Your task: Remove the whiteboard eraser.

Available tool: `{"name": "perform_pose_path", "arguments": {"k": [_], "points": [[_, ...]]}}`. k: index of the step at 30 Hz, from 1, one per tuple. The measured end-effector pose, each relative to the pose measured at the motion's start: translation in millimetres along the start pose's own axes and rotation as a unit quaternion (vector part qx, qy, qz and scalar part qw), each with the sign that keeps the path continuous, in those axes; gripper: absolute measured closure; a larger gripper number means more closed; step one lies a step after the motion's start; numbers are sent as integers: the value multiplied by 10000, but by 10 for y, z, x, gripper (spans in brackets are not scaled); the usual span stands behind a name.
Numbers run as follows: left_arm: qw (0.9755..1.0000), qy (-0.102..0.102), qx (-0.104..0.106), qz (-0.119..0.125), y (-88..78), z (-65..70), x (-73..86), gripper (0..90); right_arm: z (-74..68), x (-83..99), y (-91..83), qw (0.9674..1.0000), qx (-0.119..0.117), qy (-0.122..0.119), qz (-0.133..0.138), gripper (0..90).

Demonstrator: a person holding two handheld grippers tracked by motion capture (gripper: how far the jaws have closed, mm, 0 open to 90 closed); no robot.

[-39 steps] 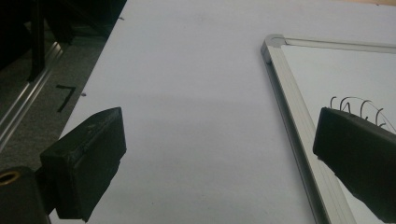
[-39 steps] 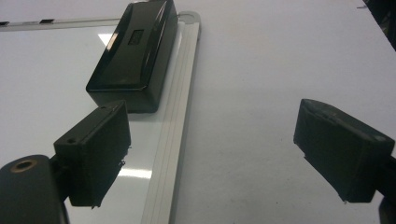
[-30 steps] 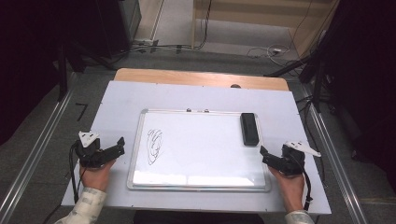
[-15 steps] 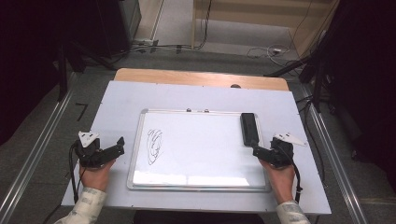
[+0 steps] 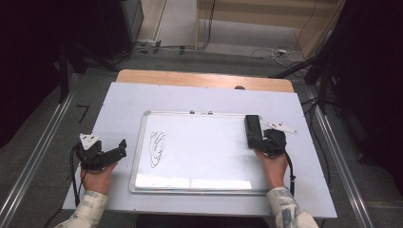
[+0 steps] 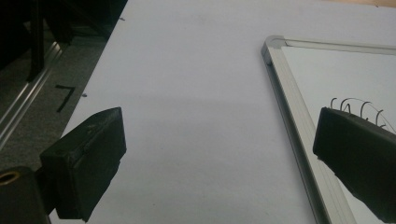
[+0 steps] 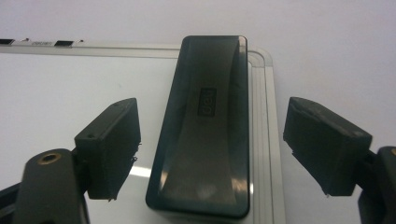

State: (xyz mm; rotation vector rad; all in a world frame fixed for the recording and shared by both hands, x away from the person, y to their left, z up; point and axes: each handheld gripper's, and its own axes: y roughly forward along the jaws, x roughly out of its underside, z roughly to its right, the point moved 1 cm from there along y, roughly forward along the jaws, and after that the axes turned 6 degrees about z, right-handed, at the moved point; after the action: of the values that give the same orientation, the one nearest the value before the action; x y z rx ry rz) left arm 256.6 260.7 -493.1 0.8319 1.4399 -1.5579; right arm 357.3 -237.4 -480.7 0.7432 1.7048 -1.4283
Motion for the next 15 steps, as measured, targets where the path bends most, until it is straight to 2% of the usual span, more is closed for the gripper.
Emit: {"name": "perform_pose_path", "arguments": {"k": [6, 12, 15], "points": [[10000, -11, 9, -5, 0, -2, -2, 30, -41, -88, 160, 9998, 154, 87, -65, 190], [10000, -14, 6, 14, -4, -4, -6, 30, -71, -142, 297, 9991, 334, 66, -247, 227], [10000, -17, 4, 16, -3, -7, -6, 30, -72, -154, 345, 9990, 346, 92, -280, 247]]}}
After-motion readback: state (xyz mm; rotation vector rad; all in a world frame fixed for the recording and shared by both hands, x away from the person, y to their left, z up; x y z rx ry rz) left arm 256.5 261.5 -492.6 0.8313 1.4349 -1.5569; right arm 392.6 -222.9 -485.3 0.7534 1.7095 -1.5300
